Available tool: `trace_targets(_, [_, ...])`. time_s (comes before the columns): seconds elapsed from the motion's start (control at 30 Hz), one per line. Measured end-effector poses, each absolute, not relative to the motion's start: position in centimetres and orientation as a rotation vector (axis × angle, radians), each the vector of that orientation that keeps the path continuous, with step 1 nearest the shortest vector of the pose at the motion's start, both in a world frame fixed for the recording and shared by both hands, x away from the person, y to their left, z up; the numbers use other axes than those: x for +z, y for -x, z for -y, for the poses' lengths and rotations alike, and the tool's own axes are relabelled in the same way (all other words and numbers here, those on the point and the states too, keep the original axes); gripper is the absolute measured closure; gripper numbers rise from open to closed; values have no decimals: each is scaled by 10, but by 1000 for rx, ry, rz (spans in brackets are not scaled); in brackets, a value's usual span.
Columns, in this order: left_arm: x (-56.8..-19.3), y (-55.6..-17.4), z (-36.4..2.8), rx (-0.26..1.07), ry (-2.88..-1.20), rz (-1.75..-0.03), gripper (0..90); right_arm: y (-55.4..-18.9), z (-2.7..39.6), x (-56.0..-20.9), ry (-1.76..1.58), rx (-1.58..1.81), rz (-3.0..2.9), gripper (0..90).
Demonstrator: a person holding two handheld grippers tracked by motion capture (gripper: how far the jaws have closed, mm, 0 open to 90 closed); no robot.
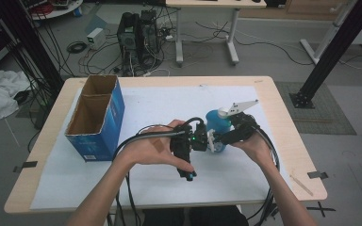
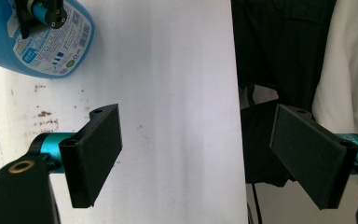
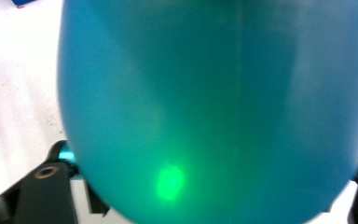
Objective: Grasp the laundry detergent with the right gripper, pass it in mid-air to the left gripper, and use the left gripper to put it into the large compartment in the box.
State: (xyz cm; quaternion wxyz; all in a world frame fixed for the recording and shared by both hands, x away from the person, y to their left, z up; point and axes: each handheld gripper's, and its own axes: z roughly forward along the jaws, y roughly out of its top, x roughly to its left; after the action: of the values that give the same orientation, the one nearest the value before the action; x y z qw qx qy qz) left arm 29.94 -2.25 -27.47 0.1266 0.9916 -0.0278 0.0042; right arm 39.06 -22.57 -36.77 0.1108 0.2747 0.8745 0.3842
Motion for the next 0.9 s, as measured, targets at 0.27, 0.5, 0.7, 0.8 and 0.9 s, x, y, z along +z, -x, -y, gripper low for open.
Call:
trace_targets(0.27, [-275, -299, 22, 15, -2888, 85, 168, -390, 226, -368, -823, 1133, -2566, 262])
trace_targets(0.5, [-274, -299, 22, 15, -2890, 88, 168, -391, 225, -369, -831, 1146, -2554, 285])
trace_targets(0.7, [-274, -299, 22, 17, -2888, 82, 168, -390, 225, -369, -845, 1147, -2551, 316])
trace_targets(0.8, [-274, -299, 22, 17, -2889, 82, 168, -391, 226, -369, -840, 1151, -2550, 328])
trace_targets(0.9, [-274, -299, 21, 19, -2889, 81, 168, -391, 225, -369, -849, 1154, -2547, 332])
